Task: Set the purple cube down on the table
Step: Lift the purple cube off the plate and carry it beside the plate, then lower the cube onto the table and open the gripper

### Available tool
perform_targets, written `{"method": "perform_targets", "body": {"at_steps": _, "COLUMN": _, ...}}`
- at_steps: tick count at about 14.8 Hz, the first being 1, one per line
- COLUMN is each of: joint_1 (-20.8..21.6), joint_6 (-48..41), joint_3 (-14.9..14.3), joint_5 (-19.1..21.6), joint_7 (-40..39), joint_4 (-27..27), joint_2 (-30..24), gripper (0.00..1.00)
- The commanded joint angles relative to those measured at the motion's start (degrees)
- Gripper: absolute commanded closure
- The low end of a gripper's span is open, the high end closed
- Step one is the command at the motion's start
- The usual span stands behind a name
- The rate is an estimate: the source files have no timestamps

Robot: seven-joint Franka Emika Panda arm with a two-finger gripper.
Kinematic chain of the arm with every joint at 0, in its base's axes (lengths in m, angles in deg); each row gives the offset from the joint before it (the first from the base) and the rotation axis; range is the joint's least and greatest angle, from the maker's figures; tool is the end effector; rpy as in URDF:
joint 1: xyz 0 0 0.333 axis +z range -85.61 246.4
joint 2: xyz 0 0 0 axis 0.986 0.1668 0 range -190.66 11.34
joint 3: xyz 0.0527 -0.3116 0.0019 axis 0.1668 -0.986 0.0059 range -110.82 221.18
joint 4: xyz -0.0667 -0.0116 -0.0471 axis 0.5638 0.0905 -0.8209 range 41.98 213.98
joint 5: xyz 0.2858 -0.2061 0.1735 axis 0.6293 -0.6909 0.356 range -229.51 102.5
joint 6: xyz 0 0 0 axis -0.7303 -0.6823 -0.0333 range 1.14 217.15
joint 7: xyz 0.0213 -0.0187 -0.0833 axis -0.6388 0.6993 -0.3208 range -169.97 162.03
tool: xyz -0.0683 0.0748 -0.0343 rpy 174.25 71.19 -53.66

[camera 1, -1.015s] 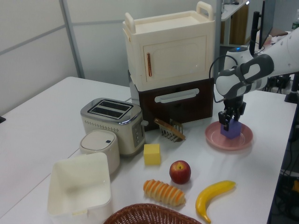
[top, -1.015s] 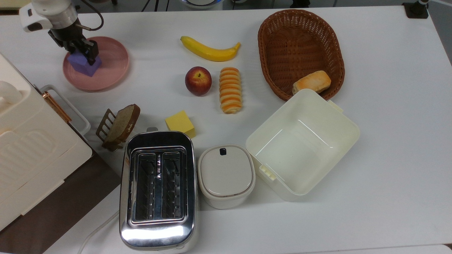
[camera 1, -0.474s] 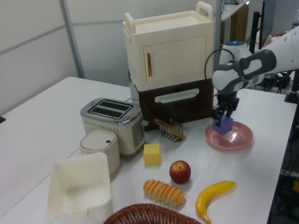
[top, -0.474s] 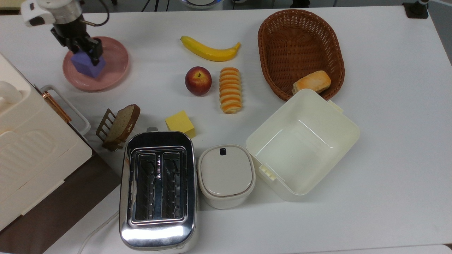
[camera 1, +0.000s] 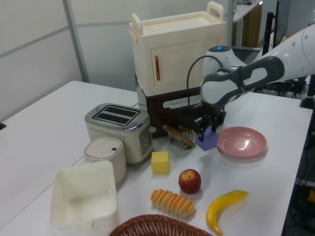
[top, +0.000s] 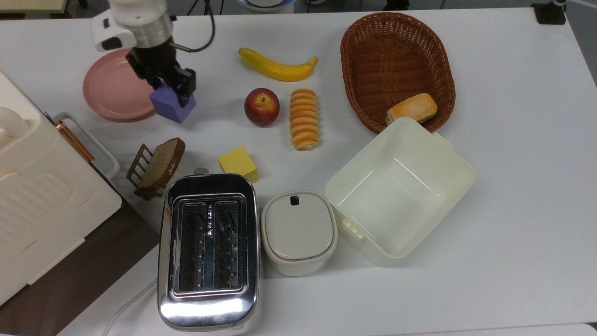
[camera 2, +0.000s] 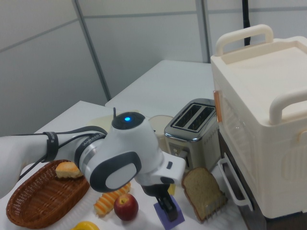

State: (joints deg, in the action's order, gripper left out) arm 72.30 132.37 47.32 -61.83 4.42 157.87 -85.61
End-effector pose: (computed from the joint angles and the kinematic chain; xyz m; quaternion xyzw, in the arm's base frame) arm 0.5469 -0.1547 0.4002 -0.9742 0.2187 -0.0555 0.0031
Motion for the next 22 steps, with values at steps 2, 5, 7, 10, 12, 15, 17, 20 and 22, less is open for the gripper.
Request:
{"method": "perform_targets", "body": {"at_steps": 2, "joint_1": 0.1, "joint_6": -1.99, "joint_3": 2.85, "joint_5": -3.69, "joint_7": 5.58, "joint_4": -0.01, "joint_2": -0.45, "gripper": 0.61}}
{"method": "perform_targets", "body": {"at_steps": 5, "joint_1": 1.68, "joint_6": -1.64, "joint_3": 3.82, "joint_5": -4.13, "joint_7": 5.67, "joint_4": -1.58, "joint_2": 2.18, "gripper": 0.58}}
{"method": "perform_targets", "body": {"at_steps": 7, "joint_1": 2.29, "joint_6": -1.38, "joint_3": 3.82, "joint_5": -4.13, "joint_7": 5.67, "joint_4": -1.94, "joint_2": 3.06, "gripper": 0.51}}
{"method": "perform_targets", "body": {"at_steps": 10, "joint_1": 2.38, "joint_6": -1.03, "joint_3": 3.82, "joint_5": -4.31, "joint_7": 5.58, "joint_4": -2.38, "joint_2": 3.59, "gripper": 0.0}}
{"method": "perform_targets", "body": {"at_steps": 12, "joint_1": 2.47, "joint_6": -1.02, "joint_3": 3.9, "joint_5": -4.31, "joint_7": 5.58, "joint_4": -3.0, "joint_2": 4.12, "gripper": 0.0}}
{"method": "perform_targets", "body": {"at_steps": 15, "joint_1": 2.47, "joint_6": -0.68, "joint_3": 3.9, "joint_5": -4.31, "joint_7": 5.58, "joint_4": -3.17, "joint_2": 4.3, "gripper": 0.0}}
{"method": "perform_targets", "body": {"at_steps": 17, "joint_1": 2.38, "joint_6": -0.85, "joint_3": 3.9, "joint_5": -4.57, "joint_7": 5.41, "joint_4": -3.26, "joint_2": 3.69, "gripper": 0.0}}
{"method": "perform_targets", "body": {"at_steps": 20, "joint_1": 2.03, "joint_6": -5.21, "joint_3": 3.82, "joint_5": -5.45, "joint_7": 4.97, "joint_4": -5.63, "joint_2": 1.4, "gripper": 0.0}}
{"method": "perform_targets", "body": {"at_steps": 22, "joint_1": 2.12, "joint_6": -15.82, "joint_3": 4.17, "joint_5": -9.04, "joint_7": 2.7, "joint_4": -10.88, "joint_2": 0.69, "gripper": 0.0}}
